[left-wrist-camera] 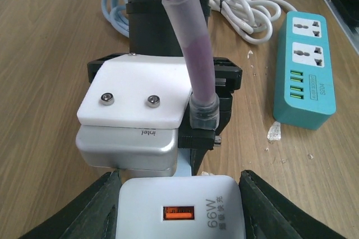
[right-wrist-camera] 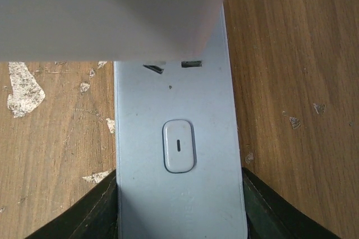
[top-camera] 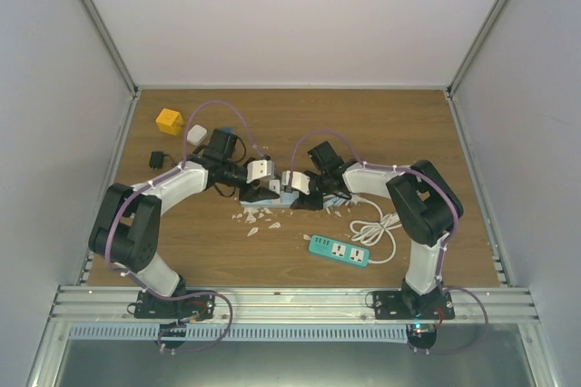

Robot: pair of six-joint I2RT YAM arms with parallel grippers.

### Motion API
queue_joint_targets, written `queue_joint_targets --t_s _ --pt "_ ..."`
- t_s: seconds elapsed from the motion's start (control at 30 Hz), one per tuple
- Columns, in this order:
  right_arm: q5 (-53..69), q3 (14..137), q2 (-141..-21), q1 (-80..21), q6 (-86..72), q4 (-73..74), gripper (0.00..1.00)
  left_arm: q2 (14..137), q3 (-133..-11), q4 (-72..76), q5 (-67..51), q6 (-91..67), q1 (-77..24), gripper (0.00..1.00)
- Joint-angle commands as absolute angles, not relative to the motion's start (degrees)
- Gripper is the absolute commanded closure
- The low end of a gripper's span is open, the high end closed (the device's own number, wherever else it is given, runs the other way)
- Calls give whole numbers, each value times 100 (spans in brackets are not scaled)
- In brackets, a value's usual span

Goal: Pull the plug off the socket

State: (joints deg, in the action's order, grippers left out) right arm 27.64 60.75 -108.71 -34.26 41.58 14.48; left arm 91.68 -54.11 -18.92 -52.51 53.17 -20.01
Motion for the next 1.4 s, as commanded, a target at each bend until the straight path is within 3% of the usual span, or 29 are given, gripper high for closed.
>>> queue_joint_targets --t_s 0.0,0.77,1.37 --pt "2165 5915 -11037 -3299 4142 1647 94 9069 -5391 -1904 -5478 5416 -1818 73" --pt "2019 6392 -11049 -2440 5159 2613 85 8900 -6195 -2715 -5050 5516 -781 72" --pt "2151 6205 -10909 -2297 5131 2545 78 9413 -7853 -4876 -2893 6958 437 70"
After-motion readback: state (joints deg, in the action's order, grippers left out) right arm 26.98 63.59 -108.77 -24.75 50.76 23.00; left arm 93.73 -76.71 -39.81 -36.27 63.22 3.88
